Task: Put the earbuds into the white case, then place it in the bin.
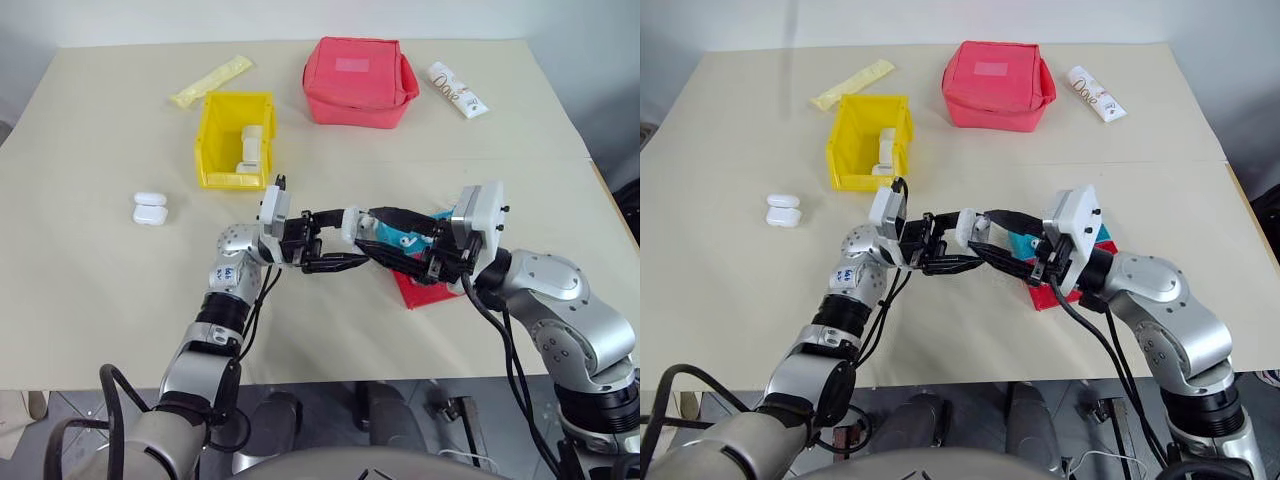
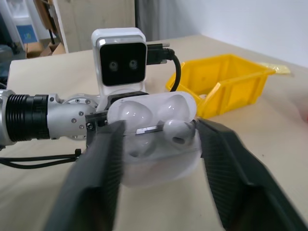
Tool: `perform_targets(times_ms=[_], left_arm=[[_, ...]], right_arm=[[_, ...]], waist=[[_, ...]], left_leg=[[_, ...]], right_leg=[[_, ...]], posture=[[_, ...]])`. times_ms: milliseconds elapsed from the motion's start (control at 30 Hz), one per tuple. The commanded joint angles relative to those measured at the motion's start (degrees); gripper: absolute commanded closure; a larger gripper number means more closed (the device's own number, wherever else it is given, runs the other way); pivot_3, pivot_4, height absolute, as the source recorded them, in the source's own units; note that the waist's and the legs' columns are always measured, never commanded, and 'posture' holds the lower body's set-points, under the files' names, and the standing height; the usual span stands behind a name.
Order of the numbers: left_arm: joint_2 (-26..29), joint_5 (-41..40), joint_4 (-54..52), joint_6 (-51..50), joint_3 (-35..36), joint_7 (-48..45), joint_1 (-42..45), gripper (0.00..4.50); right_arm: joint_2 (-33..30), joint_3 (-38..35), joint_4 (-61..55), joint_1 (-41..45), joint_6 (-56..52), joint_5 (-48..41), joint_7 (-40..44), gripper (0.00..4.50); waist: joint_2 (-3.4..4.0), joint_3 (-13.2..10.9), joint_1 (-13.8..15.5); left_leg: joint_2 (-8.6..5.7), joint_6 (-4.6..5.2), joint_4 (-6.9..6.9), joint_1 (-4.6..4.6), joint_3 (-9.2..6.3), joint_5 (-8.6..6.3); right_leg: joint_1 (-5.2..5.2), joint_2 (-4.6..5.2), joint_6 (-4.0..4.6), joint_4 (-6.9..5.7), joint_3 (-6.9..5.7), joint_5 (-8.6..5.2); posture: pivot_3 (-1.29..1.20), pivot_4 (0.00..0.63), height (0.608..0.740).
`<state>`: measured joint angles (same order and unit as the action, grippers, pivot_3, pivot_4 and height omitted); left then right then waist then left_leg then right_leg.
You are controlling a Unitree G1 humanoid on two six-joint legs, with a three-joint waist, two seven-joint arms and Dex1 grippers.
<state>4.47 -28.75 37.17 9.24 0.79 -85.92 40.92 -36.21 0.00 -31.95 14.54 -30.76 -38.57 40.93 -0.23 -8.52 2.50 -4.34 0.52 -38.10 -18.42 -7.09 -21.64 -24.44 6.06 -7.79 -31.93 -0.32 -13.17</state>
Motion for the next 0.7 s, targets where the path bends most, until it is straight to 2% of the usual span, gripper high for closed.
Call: perform_targets(times_ms=[33, 100, 133, 367, 533, 700], left_arm=[[-0.8, -0.1, 2.1, 2.7, 1.0, -1.2, 2.9, 1.71], [-0.9, 0.2, 3.7, 3.5, 1.4, -1.4, 3.4, 1.71], [-0.8, 0.3, 4.5, 4.0, 1.6, -1.4, 3.7, 1.71], [-0.6, 0.6, 9.5, 6.5, 2.8, -1.5, 5.8, 1.71], [2.1, 0.9, 12.0, 6.9, 4.3, -1.9, 6.6, 1.71], [4.9, 1.3, 13.3, 7.1, 5.0, -3.1, 6.1, 1.71]], right_arm=[[-1.5, -2.0, -2.0, 1.0, -1.5, -1.5, 0.6, 0.80], [-2.7, -3.4, -2.5, 1.0, -2.2, -1.8, 0.5, 0.10], [-3.5, -4.5, -2.8, 0.6, -2.5, -2.1, 0.4, 0.04], [-7.6, -12.8, -3.6, -4.3, -3.5, -3.1, 0.6, 0.04], [-10.2, -26.6, -4.7, -16.2, -2.9, -3.1, 2.1, 0.04], [-9.3, -37.7, -5.8, -28.2, -1.5, -3.5, 5.1, 0.04]], waist=[[0.00, 0.0, 0.1], [0.00, 0.0, 0.2], [-0.01, 0.0, 0.3], [-0.05, 0.0, 0.4], [-0.06, 0.0, 0.7], [-0.08, 0.0, 0.6]], left_leg=[[-0.01, 0.00, 0.00, -0.01, 0.00, 0.00], [-0.01, 0.00, 0.00, -0.02, 0.00, 0.00], [-0.03, 0.01, 0.00, -0.01, 0.00, 0.00], [-0.02, 0.01, 0.00, -0.02, 0.01, 0.00], [-0.04, 0.03, -0.02, -0.06, 0.01, 0.01], [-0.02, 0.03, -0.01, -0.02, 0.06, 0.00]], right_leg=[[-0.01, 0.00, 0.00, 0.01, -0.01, 0.00], [0.00, 0.02, 0.00, 0.01, -0.01, 0.00], [0.00, 0.03, 0.00, 0.01, -0.01, 0.00], [0.00, 0.02, -0.03, 0.04, -0.02, 0.01], [0.01, 0.04, -0.06, 0.03, -0.02, 0.04], [0.03, 0.01, -0.07, 0.00, 0.02, 0.04]], posture=[[0.00, 0.150, 0.740], [0.00, 0.150, 0.740], [0.00, 0.150, 0.740], [0.00, 0.150, 0.740], [0.00, 0.150, 0.740], [0.00, 0.150, 0.740]])
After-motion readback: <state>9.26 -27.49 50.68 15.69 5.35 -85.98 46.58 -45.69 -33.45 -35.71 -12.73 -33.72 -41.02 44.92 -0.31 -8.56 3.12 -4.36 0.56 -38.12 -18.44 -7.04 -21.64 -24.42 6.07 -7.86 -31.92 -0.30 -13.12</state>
